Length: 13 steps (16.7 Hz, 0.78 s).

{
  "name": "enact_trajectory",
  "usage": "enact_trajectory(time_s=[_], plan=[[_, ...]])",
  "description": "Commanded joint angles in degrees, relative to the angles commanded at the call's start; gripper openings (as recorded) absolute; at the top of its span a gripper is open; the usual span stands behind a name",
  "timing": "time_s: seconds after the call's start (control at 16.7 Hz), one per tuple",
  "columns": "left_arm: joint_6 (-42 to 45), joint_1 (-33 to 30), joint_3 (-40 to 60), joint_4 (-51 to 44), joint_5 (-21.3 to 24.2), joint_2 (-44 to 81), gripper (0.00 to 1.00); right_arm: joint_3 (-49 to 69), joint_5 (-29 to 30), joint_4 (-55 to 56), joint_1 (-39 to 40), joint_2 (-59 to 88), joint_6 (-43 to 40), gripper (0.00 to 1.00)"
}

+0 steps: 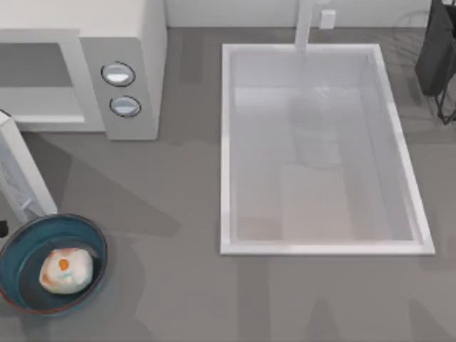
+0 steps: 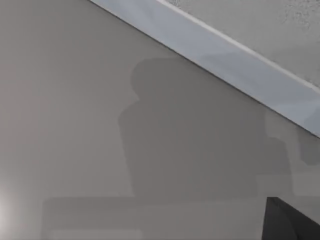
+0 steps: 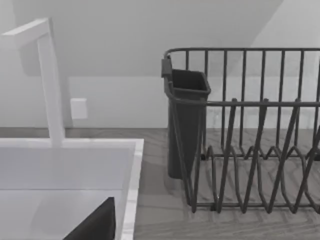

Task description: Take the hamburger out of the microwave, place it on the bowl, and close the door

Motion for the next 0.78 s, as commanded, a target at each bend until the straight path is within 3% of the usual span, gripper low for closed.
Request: enact_trajectory(time_s=[0.3,0.78], plan=[[-9.6,-12.0,-3.2,0.6,-8.4,-5.3,0.00,0.0,0.0,0.0,0.0,0.0,0.0,1.00],[-10.4,-12.7,-1.5,1.7,-9.0,-3.2,0.00,0.0,0.0,0.0,0.0,0.0,0.0,1.00]])
